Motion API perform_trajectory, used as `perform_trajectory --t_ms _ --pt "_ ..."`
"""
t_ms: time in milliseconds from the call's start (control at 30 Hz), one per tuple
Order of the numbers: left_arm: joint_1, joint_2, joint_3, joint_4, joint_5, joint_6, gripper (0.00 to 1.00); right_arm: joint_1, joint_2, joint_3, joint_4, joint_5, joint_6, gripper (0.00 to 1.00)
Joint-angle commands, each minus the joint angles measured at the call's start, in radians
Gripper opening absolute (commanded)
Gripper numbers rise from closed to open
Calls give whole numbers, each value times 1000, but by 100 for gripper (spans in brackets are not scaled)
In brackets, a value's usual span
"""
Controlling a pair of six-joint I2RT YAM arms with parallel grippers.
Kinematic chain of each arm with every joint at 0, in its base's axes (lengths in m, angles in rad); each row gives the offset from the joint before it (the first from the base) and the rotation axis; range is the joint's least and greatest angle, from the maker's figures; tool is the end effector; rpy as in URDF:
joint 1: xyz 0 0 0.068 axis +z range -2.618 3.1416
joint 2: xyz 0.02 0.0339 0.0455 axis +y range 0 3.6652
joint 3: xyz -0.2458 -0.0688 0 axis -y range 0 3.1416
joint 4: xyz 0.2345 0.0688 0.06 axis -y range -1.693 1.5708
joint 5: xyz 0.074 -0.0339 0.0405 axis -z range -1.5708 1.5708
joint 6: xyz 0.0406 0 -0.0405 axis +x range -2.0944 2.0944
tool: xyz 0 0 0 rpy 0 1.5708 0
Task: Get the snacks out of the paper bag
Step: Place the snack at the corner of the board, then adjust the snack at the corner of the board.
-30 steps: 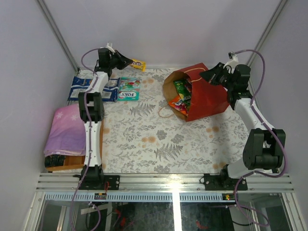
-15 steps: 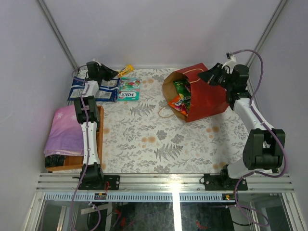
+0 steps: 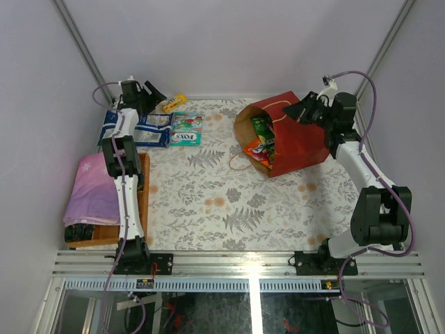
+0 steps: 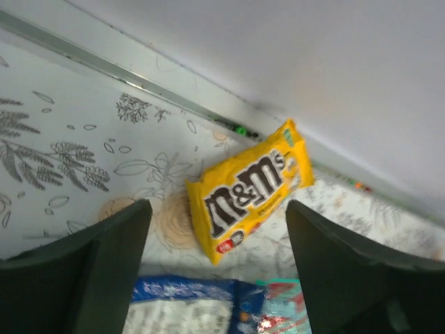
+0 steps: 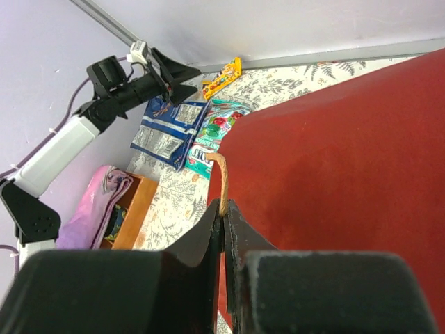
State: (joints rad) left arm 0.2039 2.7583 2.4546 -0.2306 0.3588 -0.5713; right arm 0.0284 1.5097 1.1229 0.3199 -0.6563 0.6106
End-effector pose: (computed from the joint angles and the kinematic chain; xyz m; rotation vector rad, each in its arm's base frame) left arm 0.5768 0.1047 0.1355 -0.5962 2.0384 -0.5967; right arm 0.3499 0.0347 0.3189 -0.0296 1.7246 1.0140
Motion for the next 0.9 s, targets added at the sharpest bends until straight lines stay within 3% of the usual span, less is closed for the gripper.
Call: perform_trajectory --t_ms 0,33,233,367,467,567,733,833,867 --pt "8 -125 -34 -31 -86 99 93 19 -49 66 -9 -2 -43 0" --pt "7 -152 -49 -35 -97 109 99 22 -49 70 -11 -1 -45 0" --pt "-9 -385 -263 32 -208 154 100 38 -38 92 -25 4 -56 0" --pt "-85 -471 -354 59 -416 272 100 49 -26 98 -25 9 -58 0" --pt "-167 -469 -390 125 -617 396 100 57 -17 102 -24 9 -60 0" --pt "-217 -385 -325 134 -762 479 100 62 -15 107 -36 7 -70 0" --pt "-231 -185 -82 -49 -753 455 100 65 -17 105 -45 13 -79 0" --pt "-206 -172 -88 -69 -681 375 100 68 -9 106 -45 9 -80 0" --pt "-188 -177 -121 -57 -629 338 95 69 -7 104 -45 7 -81 0"
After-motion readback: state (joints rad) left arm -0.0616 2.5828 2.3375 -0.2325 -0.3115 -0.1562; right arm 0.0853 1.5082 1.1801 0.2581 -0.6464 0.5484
